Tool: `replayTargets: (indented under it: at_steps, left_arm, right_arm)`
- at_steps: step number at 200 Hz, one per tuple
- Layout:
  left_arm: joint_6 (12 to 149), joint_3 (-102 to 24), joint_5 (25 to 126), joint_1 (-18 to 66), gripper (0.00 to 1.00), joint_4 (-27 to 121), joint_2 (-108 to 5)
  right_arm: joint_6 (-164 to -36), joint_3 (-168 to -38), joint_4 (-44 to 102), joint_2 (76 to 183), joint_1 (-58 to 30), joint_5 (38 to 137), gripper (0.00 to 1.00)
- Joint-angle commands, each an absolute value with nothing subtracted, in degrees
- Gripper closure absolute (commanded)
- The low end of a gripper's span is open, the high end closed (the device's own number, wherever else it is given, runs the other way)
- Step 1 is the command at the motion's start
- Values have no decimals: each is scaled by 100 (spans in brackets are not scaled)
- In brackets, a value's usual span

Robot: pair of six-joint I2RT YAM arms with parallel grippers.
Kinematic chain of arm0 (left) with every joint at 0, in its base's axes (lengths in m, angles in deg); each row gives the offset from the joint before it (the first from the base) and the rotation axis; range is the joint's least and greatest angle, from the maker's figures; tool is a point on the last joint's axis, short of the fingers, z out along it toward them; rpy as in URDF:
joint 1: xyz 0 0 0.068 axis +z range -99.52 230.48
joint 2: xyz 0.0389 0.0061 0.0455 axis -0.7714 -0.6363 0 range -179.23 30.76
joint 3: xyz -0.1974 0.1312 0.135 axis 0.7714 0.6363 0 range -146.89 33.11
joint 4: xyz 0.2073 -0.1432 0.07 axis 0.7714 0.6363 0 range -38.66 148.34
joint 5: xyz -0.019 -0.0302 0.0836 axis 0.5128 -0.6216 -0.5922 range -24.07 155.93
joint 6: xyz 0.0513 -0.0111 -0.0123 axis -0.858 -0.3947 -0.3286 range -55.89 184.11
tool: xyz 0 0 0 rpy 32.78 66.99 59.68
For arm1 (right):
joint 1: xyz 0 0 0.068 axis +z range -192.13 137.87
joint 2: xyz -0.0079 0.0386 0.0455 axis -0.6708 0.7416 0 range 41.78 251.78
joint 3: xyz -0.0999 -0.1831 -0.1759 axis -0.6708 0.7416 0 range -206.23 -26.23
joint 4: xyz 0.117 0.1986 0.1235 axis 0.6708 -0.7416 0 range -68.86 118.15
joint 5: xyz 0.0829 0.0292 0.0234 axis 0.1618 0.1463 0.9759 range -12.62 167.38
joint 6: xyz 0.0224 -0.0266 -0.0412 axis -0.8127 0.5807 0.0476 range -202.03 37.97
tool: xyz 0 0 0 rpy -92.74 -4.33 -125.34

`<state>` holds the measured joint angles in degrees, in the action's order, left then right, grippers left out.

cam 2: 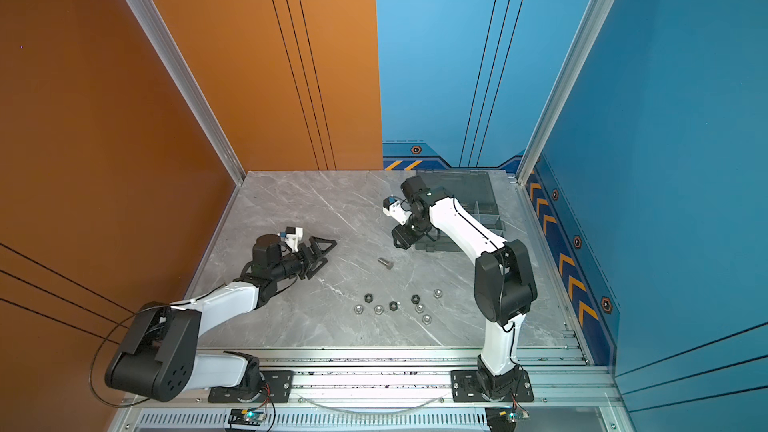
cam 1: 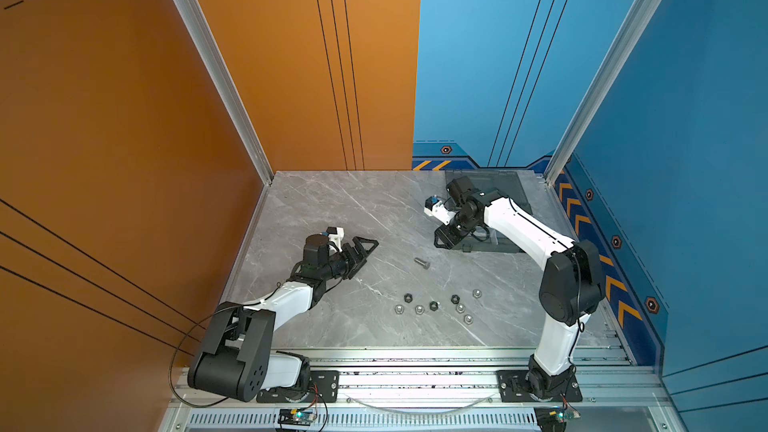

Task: Sort the screws and nuts into containers
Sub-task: 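Move the right gripper back over the silver bolt and hex nuts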

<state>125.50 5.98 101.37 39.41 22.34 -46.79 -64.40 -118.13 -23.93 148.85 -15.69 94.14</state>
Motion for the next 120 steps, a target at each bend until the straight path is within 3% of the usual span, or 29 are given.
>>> replayTargets:
  at_steps: [1,120]
  left_arm:
    - [12573,696,10154,3999,2,2188,-4573]
    - [12555,743,10172,4057,2,2189,-4597]
  right_arm:
    - [-6102,-11733,-2455,15100,-1403,9427,47]
    - [-6252,-11724,-2185,15938,-955,9281,48]
